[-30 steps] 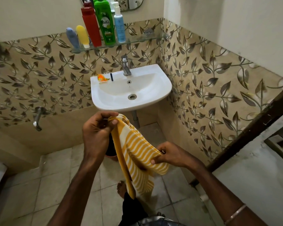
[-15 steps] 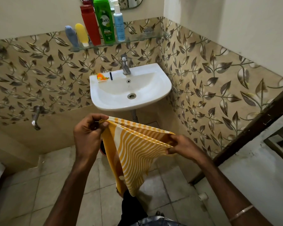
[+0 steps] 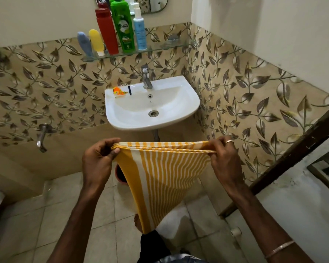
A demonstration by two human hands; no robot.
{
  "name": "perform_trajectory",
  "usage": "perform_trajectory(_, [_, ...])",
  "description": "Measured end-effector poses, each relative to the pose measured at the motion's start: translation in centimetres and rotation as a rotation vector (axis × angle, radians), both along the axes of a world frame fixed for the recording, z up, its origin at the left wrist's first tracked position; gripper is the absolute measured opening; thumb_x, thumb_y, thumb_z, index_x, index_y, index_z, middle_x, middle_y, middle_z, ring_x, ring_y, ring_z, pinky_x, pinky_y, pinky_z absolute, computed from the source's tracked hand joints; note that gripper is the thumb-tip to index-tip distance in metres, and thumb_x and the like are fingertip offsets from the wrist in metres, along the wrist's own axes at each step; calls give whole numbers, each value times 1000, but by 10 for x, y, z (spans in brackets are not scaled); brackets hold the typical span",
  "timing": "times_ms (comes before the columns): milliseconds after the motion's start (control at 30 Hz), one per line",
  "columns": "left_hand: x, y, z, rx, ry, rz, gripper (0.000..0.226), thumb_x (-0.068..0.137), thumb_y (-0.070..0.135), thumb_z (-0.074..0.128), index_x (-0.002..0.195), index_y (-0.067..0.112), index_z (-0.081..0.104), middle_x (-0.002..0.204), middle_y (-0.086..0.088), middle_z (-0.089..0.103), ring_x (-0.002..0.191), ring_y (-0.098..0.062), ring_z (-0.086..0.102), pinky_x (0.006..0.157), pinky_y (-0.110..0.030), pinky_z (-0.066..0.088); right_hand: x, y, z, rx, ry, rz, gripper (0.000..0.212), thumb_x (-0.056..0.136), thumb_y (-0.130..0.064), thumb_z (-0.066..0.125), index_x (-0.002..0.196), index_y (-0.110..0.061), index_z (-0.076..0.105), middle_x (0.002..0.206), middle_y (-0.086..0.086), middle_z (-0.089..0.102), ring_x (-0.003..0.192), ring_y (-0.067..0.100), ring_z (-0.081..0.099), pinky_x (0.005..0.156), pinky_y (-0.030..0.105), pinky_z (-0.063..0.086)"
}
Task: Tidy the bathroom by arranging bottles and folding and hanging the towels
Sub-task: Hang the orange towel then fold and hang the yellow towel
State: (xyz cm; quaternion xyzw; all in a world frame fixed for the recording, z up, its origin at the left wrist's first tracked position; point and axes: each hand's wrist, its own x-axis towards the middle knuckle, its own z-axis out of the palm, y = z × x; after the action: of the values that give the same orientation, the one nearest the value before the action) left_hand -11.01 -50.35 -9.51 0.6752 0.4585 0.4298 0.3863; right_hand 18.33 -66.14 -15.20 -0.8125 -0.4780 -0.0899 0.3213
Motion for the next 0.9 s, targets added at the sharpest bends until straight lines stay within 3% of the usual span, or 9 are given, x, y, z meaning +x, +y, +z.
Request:
perform_trajectory(100, [3, -1, -5, -19, 13, -13, 34, 86, -4, 68, 107, 23, 72, 102, 5, 73, 97, -11, 70, 83, -29, 57, 7, 5, 7, -45, -4, -38, 53, 80, 8, 70, 128, -12, 61, 126, 14, 58, 113, 28, 58, 78, 35, 61])
perform_trajectory(167, [5, -1, -7, -27, 11, -13, 34, 86, -5, 68, 105, 22, 72, 101, 5, 73, 95, -10, 70, 81, -26, 57, 11, 7, 8, -87, -35, -47, 37, 79, 3, 72, 112, -14, 71, 109, 11, 66, 108, 28, 57, 78, 45, 59])
perform_trajectory(267, [2, 2, -11, -36, 12, 2, 31, 87, -4, 68, 107, 19, 72, 101, 4, 73, 95, -9, 69, 82, -26, 57, 17, 4, 10, -149, -86, -73, 16, 77, -18, 81, 90, -24, 76, 97, 0, 70, 102, 25, 59, 87, 43, 44])
perform_trajectory(333, [-1, 5, -13, -55, 4, 10, 29, 87, -4, 67, 109, 14, 73, 103, 1, 73, 97, -12, 70, 83, -28, 57, 19, 3, 15, -176, 10, -28, 15, 75, -26, 84, 87, -27, 75, 91, -6, 71, 94, 20, 63, 84, 40, 44])
perform_trajectory(433, [-3, 9, -16, -77, -8, 18, 29, 88, -4, 66, 109, 14, 73, 104, 0, 73, 98, -14, 69, 82, -27, 56, 21, 3, 22, -238, 271, 77, 18, 75, -23, 86, 86, -25, 72, 78, -12, 67, 72, 5, 61, 61, 20, 42])
perform_trajectory(533, [-5, 14, -18, -97, -26, 39, 30, 88, -4, 66, 110, 15, 73, 105, -2, 73, 99, -15, 69, 82, -26, 55, 24, 3, 23, -227, 486, 158, 24, 71, -17, 88, 81, -25, 67, 80, -13, 67, 77, 3, 62, 60, 16, 40])
perform_trajectory(633, [-9, 21, -19, -96, -23, 61, 29, 89, -4, 65, 111, 14, 72, 106, -4, 73, 97, -15, 68, 78, -23, 55, 30, 1, 23, -167, 632, 265, 27, 70, -17, 88, 89, -23, 70, 81, -7, 69, 77, 9, 65, 65, 23, 48])
perform_trajectory(767, [-12, 30, -17, -103, -28, 69, 30, 88, -4, 66, 111, 14, 73, 106, -7, 73, 96, -18, 68, 83, -31, 56, 35, -2, 29, -75, 758, 444, 32, 75, -26, 82, 106, -20, 74, 91, -2, 72, 89, 13, 70, 79, 40, 60])
perform_trajectory(900, [-11, 34, -17, -121, -35, 69, 30, 88, -3, 66, 111, 15, 73, 106, -5, 73, 98, -17, 68, 86, -33, 56, 39, -2, 40, -110, 795, 547, 37, 75, -33, 81, 111, -33, 74, 92, 7, 69, 90, 29, 71, 83, 52, 60])
